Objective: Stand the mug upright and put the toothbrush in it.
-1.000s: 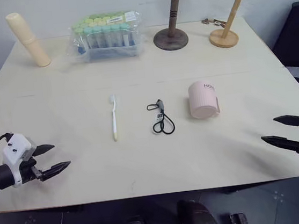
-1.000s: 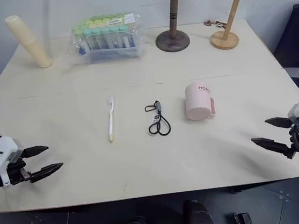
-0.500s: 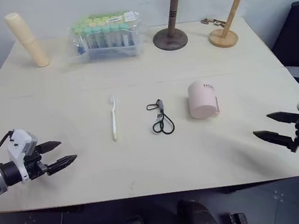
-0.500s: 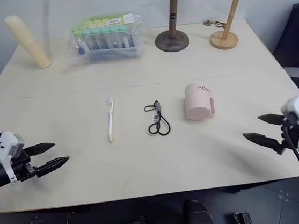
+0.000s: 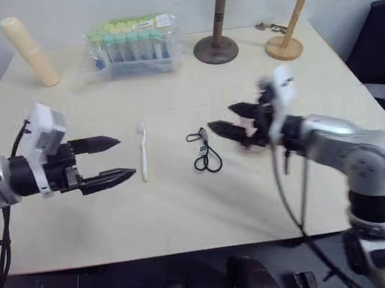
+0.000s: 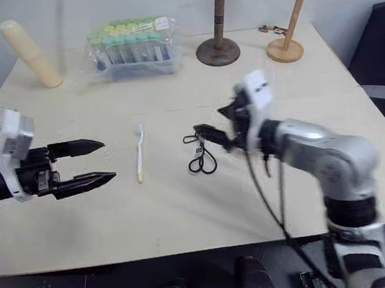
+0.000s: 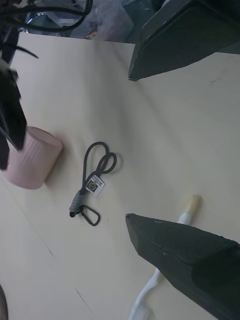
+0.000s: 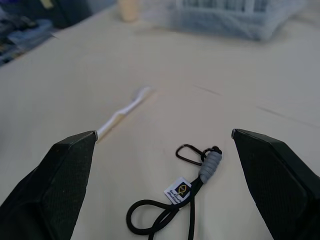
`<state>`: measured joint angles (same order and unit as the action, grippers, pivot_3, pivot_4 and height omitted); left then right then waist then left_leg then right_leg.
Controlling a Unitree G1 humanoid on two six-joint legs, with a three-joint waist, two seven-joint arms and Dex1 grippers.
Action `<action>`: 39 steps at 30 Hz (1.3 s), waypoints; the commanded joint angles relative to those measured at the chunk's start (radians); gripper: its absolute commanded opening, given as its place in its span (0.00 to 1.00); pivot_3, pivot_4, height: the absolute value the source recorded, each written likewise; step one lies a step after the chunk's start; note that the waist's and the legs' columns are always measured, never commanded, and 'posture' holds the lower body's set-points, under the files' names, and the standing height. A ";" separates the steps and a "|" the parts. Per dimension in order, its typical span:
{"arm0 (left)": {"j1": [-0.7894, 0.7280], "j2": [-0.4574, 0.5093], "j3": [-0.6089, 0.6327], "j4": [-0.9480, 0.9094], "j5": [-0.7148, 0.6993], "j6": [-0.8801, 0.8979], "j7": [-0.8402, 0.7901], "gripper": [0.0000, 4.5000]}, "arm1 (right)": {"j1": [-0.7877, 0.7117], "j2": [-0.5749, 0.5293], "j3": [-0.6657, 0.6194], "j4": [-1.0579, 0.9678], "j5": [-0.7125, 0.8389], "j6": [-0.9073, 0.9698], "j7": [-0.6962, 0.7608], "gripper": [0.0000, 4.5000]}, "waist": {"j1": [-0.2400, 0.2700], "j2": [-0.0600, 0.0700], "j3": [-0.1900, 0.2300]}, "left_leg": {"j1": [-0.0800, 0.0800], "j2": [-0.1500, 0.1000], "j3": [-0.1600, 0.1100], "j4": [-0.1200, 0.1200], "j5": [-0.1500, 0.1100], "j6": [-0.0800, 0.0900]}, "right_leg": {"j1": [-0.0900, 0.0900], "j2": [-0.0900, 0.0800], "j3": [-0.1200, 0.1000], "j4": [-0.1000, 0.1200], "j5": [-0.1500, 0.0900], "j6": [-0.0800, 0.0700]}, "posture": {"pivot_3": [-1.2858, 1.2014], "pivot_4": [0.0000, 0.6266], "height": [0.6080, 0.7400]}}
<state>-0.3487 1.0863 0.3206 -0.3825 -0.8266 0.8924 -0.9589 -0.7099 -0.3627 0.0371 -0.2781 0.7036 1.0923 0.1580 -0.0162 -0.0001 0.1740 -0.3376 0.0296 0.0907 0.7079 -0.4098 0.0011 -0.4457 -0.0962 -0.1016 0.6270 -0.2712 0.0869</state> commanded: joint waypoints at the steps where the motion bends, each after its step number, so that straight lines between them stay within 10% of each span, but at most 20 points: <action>1: -0.018 0.038 -0.025 -0.028 0.047 -0.052 -0.029 1.00 | -0.043 0.071 0.070 0.149 -0.142 -0.057 -0.065 1.00 | -0.005 0.000 0.000 | 0.000 0.000 0.000 0.000 0.000 0.000 | 0.000 0.000 0.000 0.000 0.000 0.000 | 0.52 0.24 1.00; 11: -0.027 0.025 -0.060 0.003 0.123 -0.122 -0.035 1.00 | -0.093 0.251 0.157 0.478 -0.293 -0.180 0.054 0.96 | -0.041 0.000 0.000 | 0.001 0.001 0.000 -0.003 0.001 -0.001 | 0.000 0.001 -0.002 -0.001 0.000 0.000 | 0.52 0.24 1.00; 24: -0.073 -0.018 -0.095 0.035 0.145 -0.137 -0.028 1.00 | -0.083 0.263 0.162 0.547 -0.437 -0.286 0.133 0.07 | -0.052 0.000 0.000 | 0.002 0.002 0.000 -0.004 0.001 -0.002 | 0.000 0.001 -0.002 0.000 -0.001 -0.001 | 0.52 0.24 1.00; 31: -0.176 -0.124 -0.141 0.049 0.098 -0.103 -0.011 1.00 | -0.157 0.224 -0.108 0.300 -0.299 -0.114 0.083 0.00 | -0.035 0.000 0.000 | 0.000 0.001 -0.001 -0.003 0.001 -0.002 | 0.000 0.000 -0.002 0.000 0.000 -0.001 | 0.52 0.24 1.00; 39: -0.341 -0.294 -0.312 0.106 0.184 -0.194 -0.037 1.00 | -0.061 -0.163 -0.596 0.121 -0.243 0.095 0.025 0.00 | 0.015 -0.002 -0.001 | -0.004 0.000 -0.008 0.000 0.001 -0.001 | 0.002 0.000 -0.005 -0.002 0.000 0.000 | 0.52 0.24 1.00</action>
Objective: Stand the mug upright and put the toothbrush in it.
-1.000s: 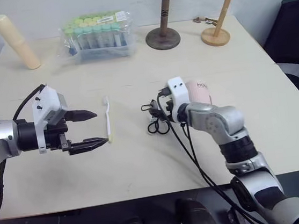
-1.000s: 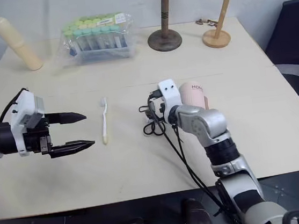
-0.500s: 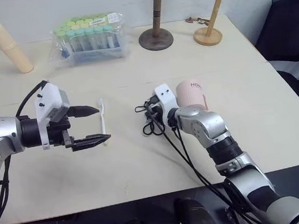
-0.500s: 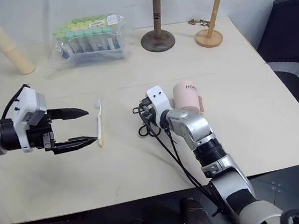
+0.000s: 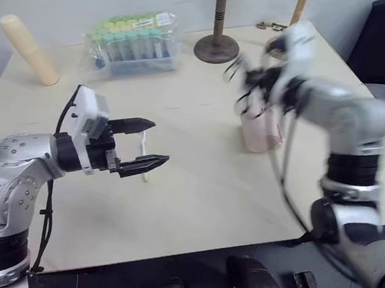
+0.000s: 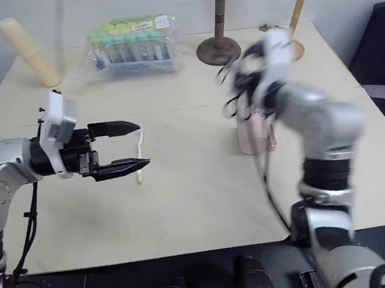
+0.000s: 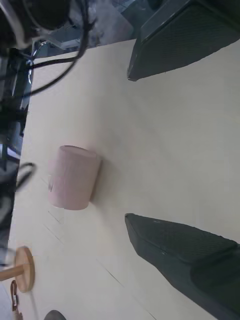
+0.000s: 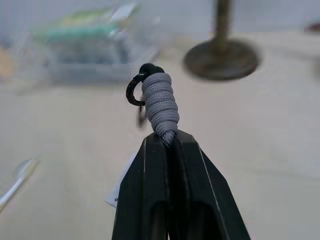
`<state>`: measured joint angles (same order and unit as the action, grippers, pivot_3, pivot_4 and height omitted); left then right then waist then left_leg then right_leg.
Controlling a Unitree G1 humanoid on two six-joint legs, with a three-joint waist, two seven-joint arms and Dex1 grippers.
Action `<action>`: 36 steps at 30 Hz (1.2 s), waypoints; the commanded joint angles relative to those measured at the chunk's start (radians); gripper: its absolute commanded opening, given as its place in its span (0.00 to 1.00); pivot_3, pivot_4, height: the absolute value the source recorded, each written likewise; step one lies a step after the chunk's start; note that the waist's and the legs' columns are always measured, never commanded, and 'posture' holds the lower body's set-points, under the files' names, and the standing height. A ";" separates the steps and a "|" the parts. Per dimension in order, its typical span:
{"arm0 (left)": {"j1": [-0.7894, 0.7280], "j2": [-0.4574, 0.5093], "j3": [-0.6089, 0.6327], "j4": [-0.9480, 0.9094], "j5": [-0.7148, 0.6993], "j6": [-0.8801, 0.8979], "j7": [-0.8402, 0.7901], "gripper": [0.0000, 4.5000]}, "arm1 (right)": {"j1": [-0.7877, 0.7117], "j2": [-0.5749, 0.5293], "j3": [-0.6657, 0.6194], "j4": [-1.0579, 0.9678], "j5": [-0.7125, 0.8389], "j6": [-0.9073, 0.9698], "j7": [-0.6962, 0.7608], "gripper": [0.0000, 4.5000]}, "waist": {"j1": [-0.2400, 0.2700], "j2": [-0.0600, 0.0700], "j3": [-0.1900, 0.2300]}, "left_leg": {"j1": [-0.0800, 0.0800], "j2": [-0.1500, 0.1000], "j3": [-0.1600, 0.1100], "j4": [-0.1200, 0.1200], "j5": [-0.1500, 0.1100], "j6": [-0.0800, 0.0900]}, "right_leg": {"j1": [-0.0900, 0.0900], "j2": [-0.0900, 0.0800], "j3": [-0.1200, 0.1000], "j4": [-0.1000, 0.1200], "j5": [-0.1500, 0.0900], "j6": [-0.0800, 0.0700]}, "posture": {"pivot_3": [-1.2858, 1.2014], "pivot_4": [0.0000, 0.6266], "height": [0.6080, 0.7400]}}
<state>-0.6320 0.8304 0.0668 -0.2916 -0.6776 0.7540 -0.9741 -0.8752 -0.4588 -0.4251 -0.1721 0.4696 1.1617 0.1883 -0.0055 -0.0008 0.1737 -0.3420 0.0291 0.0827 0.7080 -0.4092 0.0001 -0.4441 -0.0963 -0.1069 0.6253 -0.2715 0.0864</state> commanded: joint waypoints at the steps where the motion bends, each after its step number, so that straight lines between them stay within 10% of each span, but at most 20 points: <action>1: -0.072 -0.051 -0.072 0.026 0.045 -0.067 -0.030 1.00 | 0.135 -0.087 -0.154 0.028 -0.016 0.024 -0.012 0.00 | 0.008 -0.002 -0.001 | 0.000 0.000 0.000 0.000 0.000 0.000 | 0.000 0.000 0.000 0.000 0.000 0.000 | 0.52 0.24 1.00; 8: -0.138 -0.102 -0.136 0.100 0.100 -0.126 -0.094 1.00 | 0.385 -0.083 -0.195 0.090 -0.047 -0.102 0.004 0.00 | -0.028 0.003 0.000 | 0.007 0.001 0.012 -0.004 0.001 0.000 | 0.000 0.001 0.007 0.002 0.001 0.002 | 0.52 0.24 1.00; 15: -0.136 -0.115 -0.141 0.093 0.112 -0.129 -0.110 1.00 | 0.410 -0.168 -0.171 0.111 -0.052 -0.165 0.047 0.49 | -0.019 0.004 0.001 | 0.007 0.001 0.011 -0.005 0.002 -0.001 | -0.002 0.001 0.007 0.001 0.001 0.002 | 0.52 0.24 1.00; 21: -0.112 -0.105 -0.127 0.062 0.107 -0.115 -0.101 1.00 | 0.345 -0.270 -0.059 0.033 0.007 -0.055 0.132 0.49 | -0.004 0.004 0.001 | 0.007 0.000 0.010 -0.004 0.002 0.001 | -0.001 0.001 0.007 0.000 0.001 0.002 | 0.52 0.24 1.00; 36: -0.106 -0.094 -0.094 0.030 0.097 -0.080 -0.069 1.00 | 0.221 -0.125 0.263 0.214 -0.038 -0.042 0.181 0.49 | 0.001 0.004 0.001 | 0.003 0.001 0.007 -0.001 0.002 0.001 | -0.001 0.000 0.004 0.000 0.001 0.002 | 0.52 0.24 1.00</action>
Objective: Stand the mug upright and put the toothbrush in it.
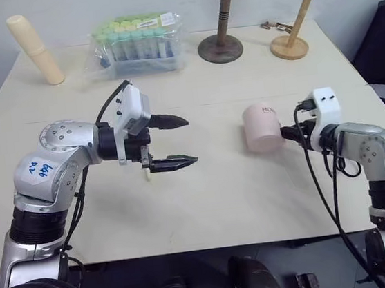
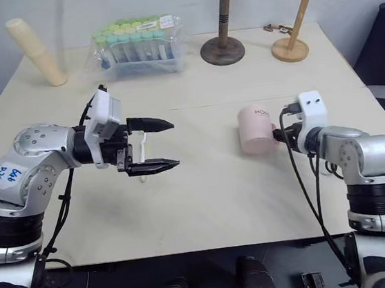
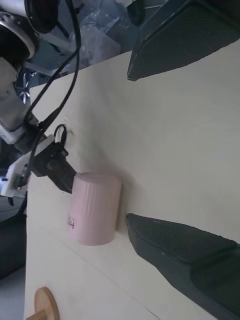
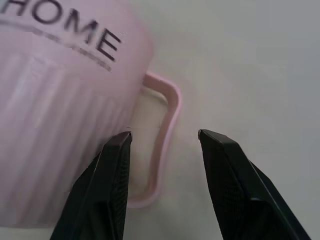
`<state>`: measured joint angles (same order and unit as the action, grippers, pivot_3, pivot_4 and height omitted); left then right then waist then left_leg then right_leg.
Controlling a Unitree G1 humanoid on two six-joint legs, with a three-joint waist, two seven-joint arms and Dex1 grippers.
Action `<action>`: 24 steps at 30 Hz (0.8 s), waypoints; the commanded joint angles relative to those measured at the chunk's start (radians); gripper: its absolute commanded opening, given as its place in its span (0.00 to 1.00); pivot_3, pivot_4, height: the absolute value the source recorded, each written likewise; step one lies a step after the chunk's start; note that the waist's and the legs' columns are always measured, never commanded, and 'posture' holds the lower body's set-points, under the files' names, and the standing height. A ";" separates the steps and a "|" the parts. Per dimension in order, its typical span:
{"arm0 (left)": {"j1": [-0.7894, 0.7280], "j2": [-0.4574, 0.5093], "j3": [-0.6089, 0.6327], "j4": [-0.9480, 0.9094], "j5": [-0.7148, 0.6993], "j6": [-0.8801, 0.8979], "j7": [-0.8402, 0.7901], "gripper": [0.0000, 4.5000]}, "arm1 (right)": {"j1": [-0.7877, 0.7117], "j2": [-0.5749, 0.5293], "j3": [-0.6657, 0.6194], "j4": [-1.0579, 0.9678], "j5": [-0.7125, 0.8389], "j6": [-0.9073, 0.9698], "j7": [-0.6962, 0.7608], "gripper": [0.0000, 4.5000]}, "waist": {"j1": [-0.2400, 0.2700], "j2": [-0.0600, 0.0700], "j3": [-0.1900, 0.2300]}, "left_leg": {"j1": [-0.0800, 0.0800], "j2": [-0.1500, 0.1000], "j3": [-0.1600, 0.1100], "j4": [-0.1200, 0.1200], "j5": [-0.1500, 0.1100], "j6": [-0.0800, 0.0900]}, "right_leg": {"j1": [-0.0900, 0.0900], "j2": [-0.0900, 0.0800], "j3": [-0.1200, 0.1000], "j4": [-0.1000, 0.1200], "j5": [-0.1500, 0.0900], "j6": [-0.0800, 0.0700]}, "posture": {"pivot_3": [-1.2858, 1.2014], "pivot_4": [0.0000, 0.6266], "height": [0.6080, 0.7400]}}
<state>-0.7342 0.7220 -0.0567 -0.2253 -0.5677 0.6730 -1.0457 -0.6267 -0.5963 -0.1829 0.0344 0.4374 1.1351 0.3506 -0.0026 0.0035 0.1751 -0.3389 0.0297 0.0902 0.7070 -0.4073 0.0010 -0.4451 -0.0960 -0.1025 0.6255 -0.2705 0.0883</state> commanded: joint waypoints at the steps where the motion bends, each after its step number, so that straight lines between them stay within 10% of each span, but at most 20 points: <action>1: -0.003 0.016 0.031 -0.037 -0.011 0.003 0.003 1.00 | -0.034 0.018 0.036 0.017 -0.011 -0.019 0.024 0.49 | -0.003 0.000 0.000 | 0.000 0.000 0.000 0.000 0.000 0.000 | 0.000 0.000 0.000 0.000 0.000 0.000 | 0.52 0.24 1.00; 7: -0.012 0.014 0.035 -0.028 -0.008 0.004 0.008 1.00 | -0.083 0.032 0.153 0.077 -0.070 -0.088 0.080 0.45 | -0.006 0.000 0.000 | 0.001 0.001 0.000 0.000 0.000 0.000 | 0.000 0.000 0.000 0.000 0.000 0.000 | 0.52 0.24 1.00; 14: -0.016 0.012 0.039 -0.025 -0.006 0.004 0.016 1.00 | -0.111 0.037 0.168 0.111 -0.096 -0.136 0.106 0.00 | -0.003 0.000 0.000 | 0.000 0.000 0.000 0.001 0.000 0.000 | 0.000 0.000 0.000 0.000 0.000 0.000 | 0.52 0.24 1.00; 24: 0.063 0.040 0.205 -0.006 -0.049 0.080 0.126 1.00 | -0.139 0.304 0.073 0.047 -0.084 -0.374 -0.034 0.00 | -0.033 -0.001 0.000 | 0.001 0.002 -0.001 0.000 0.000 -0.001 | -0.001 0.001 -0.001 0.002 0.000 0.000 | 0.52 0.24 1.00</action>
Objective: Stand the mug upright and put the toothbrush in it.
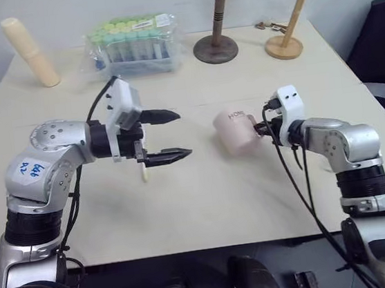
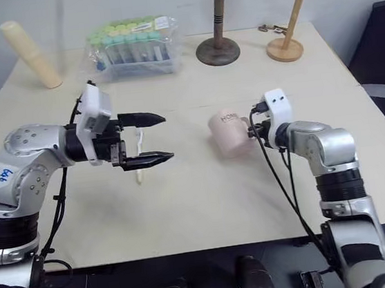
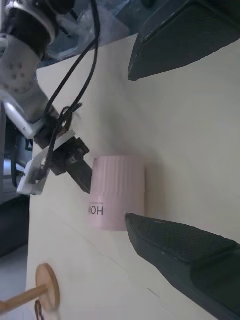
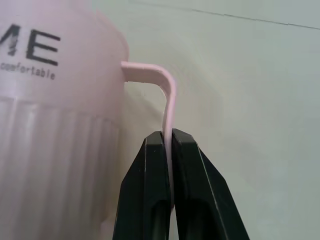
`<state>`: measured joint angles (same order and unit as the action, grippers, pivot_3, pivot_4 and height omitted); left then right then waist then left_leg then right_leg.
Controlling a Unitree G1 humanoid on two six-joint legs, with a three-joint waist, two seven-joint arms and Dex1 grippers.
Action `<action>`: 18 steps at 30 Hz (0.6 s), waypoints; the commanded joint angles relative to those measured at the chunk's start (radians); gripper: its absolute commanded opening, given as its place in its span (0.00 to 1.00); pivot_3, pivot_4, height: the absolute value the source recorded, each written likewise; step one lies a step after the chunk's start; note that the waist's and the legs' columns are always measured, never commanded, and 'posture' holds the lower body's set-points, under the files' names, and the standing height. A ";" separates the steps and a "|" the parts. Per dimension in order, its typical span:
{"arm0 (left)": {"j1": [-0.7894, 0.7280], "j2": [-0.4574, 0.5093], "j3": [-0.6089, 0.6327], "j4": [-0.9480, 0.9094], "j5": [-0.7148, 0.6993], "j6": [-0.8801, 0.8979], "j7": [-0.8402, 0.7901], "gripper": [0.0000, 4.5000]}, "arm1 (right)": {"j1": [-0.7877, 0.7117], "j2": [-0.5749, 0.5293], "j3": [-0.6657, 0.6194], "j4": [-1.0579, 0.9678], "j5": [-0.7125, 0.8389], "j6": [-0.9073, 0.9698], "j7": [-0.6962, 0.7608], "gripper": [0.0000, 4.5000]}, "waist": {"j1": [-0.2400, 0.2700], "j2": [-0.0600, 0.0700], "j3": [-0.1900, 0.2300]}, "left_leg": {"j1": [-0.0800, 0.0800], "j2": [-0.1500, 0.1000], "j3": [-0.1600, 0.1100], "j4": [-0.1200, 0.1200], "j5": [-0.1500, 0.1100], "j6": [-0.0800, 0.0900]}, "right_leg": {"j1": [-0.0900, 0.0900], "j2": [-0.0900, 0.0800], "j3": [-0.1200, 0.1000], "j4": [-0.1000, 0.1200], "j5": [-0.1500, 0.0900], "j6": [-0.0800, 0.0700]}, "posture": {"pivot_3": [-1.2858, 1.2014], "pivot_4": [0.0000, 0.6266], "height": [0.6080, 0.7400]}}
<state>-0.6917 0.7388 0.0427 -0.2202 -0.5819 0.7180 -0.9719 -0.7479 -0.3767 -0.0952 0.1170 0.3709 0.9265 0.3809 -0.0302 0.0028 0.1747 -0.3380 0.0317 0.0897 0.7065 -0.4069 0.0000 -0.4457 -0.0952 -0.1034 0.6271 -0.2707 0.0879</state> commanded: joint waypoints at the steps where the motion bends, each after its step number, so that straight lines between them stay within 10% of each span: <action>1: 0.040 0.033 0.140 -0.013 -0.043 0.051 0.070 1.00 | -0.008 0.133 0.010 -0.010 -0.059 -0.279 -0.094 0.00 | -0.008 0.000 0.000 | 0.000 0.000 0.000 -0.001 0.000 -0.001 | 0.000 0.000 0.000 0.000 0.000 0.000 | 0.52 0.24 1.00; 11: 0.139 0.103 0.245 -0.073 -0.080 0.121 0.128 1.00 | 0.052 0.343 0.189 0.408 -0.336 -1.068 -0.164 0.00 | -0.027 0.000 0.000 | 0.001 -0.002 -0.002 -0.005 0.001 -0.002 | 0.000 -0.002 -0.001 -0.001 0.000 -0.001 | 0.52 0.24 1.00; 18: 0.185 0.138 0.273 -0.137 -0.172 0.182 0.106 1.00 | 0.148 0.311 0.205 0.389 -0.323 -1.162 -0.037 0.17 | -0.030 0.000 0.000 | 0.002 -0.001 -0.011 -0.005 0.001 -0.002 | 0.001 -0.001 0.000 -0.001 0.000 -0.001 | 0.52 0.24 1.00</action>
<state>-0.5055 0.8548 0.2752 -0.3237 -0.7251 0.8970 -0.8557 -0.6154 -0.0532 0.1129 0.5471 0.0367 -0.2211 0.3166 -0.0604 0.0027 0.1747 -0.3363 0.0307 0.0785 0.7017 -0.4060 -0.0016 -0.4446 -0.0966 -0.1038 0.6260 -0.2712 0.0870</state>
